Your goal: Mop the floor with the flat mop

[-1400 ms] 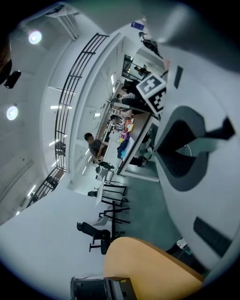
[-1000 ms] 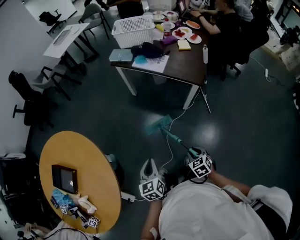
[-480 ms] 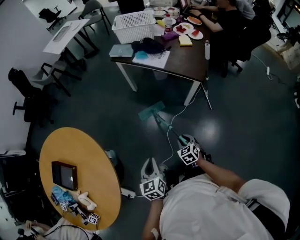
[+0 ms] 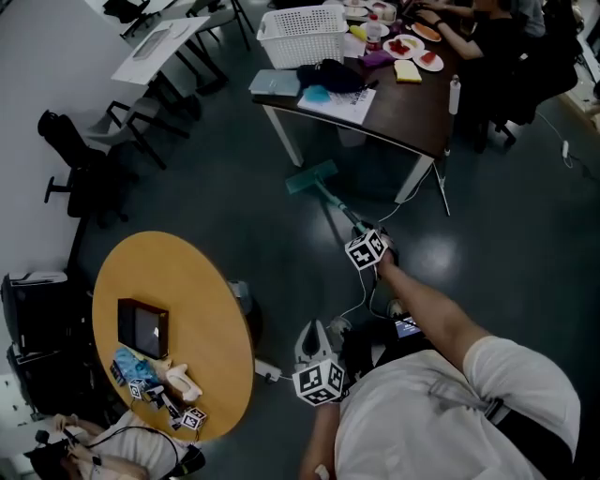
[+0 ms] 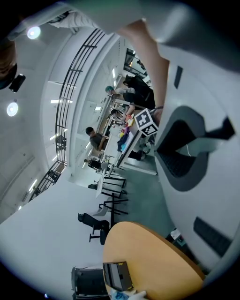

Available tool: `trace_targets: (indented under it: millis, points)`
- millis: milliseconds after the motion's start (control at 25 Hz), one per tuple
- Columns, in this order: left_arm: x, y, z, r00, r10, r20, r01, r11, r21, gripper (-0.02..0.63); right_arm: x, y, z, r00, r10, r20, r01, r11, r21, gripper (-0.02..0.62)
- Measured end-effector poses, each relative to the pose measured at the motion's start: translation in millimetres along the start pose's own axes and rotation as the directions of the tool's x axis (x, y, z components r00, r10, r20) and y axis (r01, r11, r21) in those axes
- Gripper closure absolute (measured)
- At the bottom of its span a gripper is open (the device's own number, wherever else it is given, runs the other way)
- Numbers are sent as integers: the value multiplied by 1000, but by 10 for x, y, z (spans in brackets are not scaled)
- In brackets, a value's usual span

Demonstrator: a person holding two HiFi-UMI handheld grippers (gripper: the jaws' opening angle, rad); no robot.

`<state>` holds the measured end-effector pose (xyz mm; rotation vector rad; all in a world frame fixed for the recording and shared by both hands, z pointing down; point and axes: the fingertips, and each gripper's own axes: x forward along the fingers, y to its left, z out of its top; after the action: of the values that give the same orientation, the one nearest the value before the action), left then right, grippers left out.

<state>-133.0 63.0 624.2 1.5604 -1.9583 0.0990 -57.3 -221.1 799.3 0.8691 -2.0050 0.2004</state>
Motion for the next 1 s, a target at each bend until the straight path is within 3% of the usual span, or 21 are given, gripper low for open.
trace_targets:
  millis: [200, 480, 1000]
  points:
    - [-45, 16, -37, 1000, -10, 3, 10, 1000, -5, 601, -510, 43, -420, 999, 29, -13, -29, 1000, 0, 482]
    - [6, -172, 167, 995, -74, 61, 72, 997, 30, 601, -1901, 214, -862, 994, 104, 24, -102, 993, -65, 482]
    - [89, -439, 297, 985, -143, 94, 135, 987, 86, 601, -1979, 303, -788, 990, 122, 77, -117, 991, -70, 482]
